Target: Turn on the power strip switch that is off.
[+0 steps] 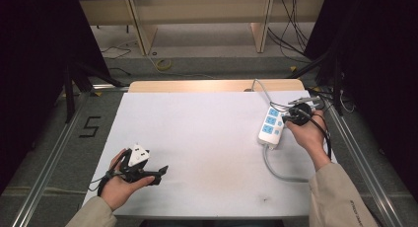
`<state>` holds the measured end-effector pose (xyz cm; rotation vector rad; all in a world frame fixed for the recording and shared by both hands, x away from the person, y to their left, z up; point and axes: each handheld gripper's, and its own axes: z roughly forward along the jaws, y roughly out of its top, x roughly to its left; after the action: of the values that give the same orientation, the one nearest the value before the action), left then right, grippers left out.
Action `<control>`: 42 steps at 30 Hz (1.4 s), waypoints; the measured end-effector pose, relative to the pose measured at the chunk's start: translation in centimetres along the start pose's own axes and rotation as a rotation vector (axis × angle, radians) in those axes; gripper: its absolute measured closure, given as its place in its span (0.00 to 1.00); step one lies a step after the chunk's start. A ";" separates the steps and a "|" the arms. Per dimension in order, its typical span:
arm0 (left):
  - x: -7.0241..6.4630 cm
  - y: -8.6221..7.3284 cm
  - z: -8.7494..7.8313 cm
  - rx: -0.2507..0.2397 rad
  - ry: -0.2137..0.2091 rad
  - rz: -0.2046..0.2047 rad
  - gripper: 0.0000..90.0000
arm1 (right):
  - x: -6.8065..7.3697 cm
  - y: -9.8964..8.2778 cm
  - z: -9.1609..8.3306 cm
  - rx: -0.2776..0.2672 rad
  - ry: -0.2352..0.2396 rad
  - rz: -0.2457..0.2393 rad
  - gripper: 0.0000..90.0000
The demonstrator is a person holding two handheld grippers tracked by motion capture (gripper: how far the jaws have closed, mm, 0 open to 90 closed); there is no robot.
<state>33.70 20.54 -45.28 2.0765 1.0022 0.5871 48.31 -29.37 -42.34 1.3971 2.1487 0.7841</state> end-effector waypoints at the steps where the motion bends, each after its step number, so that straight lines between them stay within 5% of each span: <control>1: 0.0 0.0 0.0 0.000 0.000 0.000 0.17 | 0.0 0.0 0.0 0.003 0.001 0.004 1.00; 42: 0.0 0.0 0.0 -0.005 -0.006 -0.005 0.17 | -0.5 1.1 1.7 0.076 0.000 0.005 1.00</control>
<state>33.66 20.53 -45.26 2.0691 1.0015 0.5804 50.34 -29.09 -42.81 1.4407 2.1964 0.7117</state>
